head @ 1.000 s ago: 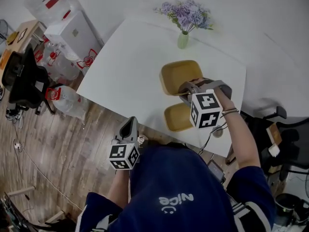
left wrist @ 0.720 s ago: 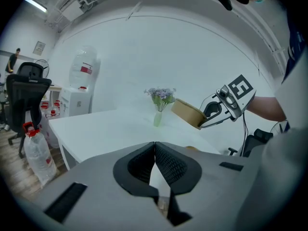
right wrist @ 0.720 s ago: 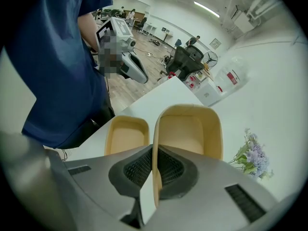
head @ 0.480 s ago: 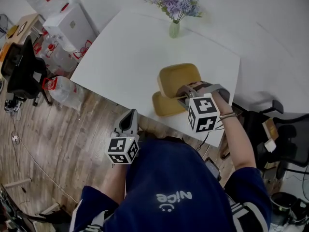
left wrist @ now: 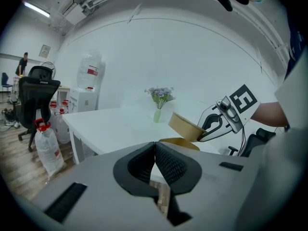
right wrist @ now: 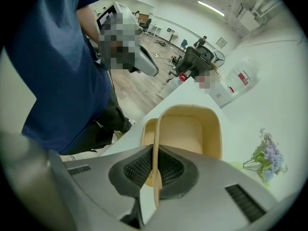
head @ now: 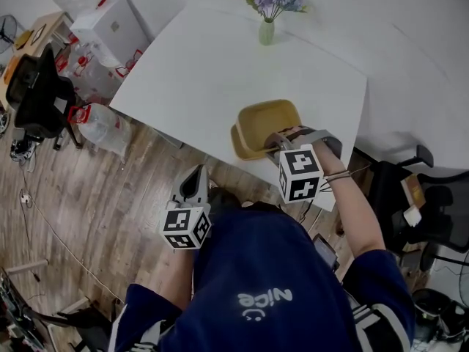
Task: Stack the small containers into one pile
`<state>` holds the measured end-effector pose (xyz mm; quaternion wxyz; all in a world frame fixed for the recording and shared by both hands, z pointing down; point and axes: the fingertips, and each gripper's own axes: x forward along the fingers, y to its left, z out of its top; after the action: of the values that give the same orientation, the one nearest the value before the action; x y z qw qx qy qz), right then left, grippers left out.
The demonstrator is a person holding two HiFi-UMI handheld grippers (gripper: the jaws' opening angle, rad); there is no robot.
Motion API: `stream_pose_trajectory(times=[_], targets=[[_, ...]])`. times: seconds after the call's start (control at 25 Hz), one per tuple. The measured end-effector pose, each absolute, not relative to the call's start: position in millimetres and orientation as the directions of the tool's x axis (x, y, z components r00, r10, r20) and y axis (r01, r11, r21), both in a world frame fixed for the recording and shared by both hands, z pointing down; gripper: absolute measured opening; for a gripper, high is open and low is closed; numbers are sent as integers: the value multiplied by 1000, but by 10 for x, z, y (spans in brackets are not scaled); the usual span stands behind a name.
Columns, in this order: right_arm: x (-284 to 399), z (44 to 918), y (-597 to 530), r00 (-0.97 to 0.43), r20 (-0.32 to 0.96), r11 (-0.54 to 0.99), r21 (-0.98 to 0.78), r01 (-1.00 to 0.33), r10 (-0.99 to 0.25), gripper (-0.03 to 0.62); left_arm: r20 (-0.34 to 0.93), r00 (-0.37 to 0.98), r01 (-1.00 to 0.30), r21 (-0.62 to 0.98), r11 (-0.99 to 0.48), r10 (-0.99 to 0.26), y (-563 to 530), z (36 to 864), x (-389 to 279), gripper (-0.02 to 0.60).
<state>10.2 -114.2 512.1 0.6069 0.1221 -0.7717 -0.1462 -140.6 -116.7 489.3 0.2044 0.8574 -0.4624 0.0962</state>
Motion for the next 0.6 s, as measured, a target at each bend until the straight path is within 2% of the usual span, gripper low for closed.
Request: stream_pose_trajectory(times=[0.6], targets=[[-23, 5522, -1033, -203, 934, 954, 300, -6, -295, 52, 403, 457, -886, 280, -369, -793, -763, 5093, -1837, 20]])
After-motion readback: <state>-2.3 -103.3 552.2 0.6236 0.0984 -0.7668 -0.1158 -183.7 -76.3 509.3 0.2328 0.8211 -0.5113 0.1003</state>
